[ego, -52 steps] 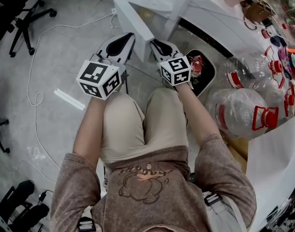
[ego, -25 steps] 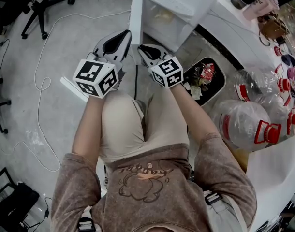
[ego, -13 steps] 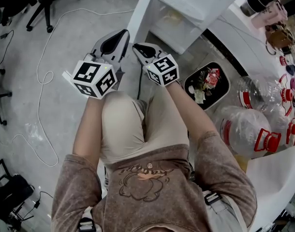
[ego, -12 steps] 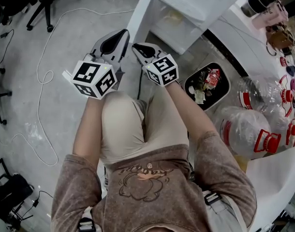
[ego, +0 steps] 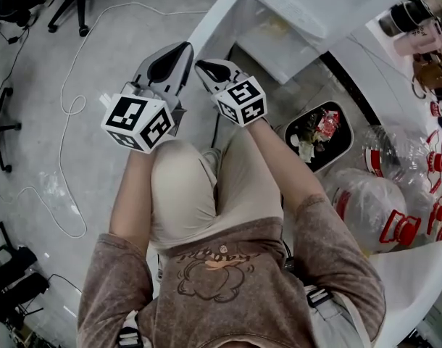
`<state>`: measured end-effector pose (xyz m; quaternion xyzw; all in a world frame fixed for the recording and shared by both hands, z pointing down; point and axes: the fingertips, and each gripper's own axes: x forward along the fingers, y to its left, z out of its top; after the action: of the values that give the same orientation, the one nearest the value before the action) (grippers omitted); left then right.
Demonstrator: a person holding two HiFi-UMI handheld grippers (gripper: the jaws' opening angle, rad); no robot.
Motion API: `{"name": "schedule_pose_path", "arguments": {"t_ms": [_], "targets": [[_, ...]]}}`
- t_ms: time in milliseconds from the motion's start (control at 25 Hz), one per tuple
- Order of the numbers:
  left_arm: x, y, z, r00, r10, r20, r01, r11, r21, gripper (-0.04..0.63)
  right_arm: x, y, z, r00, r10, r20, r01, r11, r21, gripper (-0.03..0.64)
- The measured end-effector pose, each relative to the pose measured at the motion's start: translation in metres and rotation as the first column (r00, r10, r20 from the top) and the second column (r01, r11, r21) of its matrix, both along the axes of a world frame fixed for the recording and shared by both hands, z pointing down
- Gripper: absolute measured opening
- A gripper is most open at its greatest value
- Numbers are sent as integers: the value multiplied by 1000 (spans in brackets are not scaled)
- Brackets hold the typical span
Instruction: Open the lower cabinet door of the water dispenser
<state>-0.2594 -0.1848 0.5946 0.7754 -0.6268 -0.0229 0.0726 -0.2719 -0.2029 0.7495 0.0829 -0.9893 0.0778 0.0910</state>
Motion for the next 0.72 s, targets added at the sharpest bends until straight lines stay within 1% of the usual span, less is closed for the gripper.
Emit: {"name": "schedule_pose_path", "arguments": {"t_ms": [360,480,720], "targets": [[-20,5,-1,999,-42,-2,42,999,-5,12,-24,1,-1,999,-36,9,36,999,1,23],[-23,4,1,999,-46,4,46,999,-10,12,-30,1,0,999,-37,6,37,999,2,7],[-28,1,7,998,-55,-7,55,998,-11,12,-34,-2,3,999,-33,-3,33,999,0,6]]}}
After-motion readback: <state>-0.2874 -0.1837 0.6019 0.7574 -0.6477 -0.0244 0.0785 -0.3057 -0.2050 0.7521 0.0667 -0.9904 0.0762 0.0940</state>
